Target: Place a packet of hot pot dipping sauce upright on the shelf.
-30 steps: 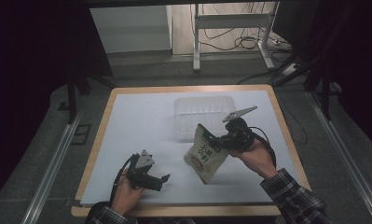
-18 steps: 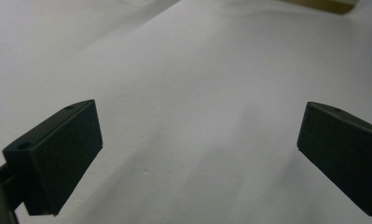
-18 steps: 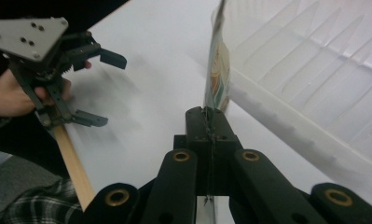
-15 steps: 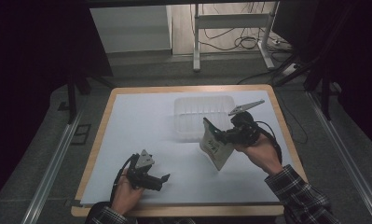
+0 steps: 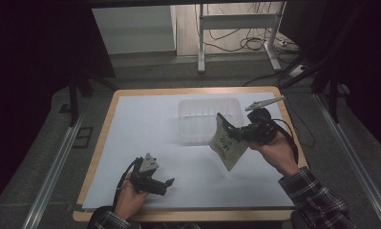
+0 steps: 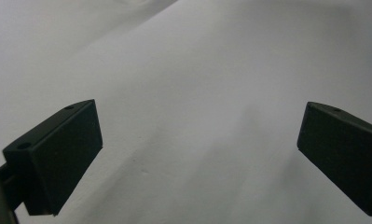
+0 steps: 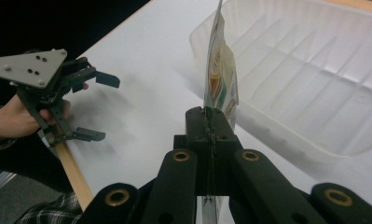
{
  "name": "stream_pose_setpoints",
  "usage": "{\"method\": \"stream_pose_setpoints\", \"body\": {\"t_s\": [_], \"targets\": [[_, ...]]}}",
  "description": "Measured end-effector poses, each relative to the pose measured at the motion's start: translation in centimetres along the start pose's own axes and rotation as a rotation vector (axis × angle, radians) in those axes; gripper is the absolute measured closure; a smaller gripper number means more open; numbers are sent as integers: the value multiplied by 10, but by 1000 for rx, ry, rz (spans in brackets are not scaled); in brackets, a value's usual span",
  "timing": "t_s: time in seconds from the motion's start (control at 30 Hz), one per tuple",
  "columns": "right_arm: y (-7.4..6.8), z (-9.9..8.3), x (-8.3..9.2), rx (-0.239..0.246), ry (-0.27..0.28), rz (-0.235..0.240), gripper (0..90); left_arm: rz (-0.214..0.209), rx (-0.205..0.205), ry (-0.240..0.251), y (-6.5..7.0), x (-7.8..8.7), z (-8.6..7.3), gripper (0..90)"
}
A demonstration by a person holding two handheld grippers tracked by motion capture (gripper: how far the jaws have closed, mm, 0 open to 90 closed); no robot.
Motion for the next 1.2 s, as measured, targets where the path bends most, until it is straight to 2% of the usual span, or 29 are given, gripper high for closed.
{"method": "stream_pose_setpoints", "body": {"t_s": [0.17,0.6,0.73,1.2], "targets": [[5,7,7,-17,17,-28,891,0,-1,0,0,0,0,0],[16,29,17,-110,92,-71,891,-3,-8,-5,0,-1,0,0],[21,36,14,-142,114,-93,890,-4,-9,-6,0,-1,0,0],[40,53,-7,-202,155,-170,890,-5,-9,-6,1,-1,1,0]]}}
Point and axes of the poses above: each handheld gripper's, and its own axes: x roughly backward along the jaws, z roughly out of its top, y roughly to its right, the point moved 1 cm from there along -x, roughly forward along the jaws, and after that the axes turned 14 degrees about y, right-handed, at the moved point
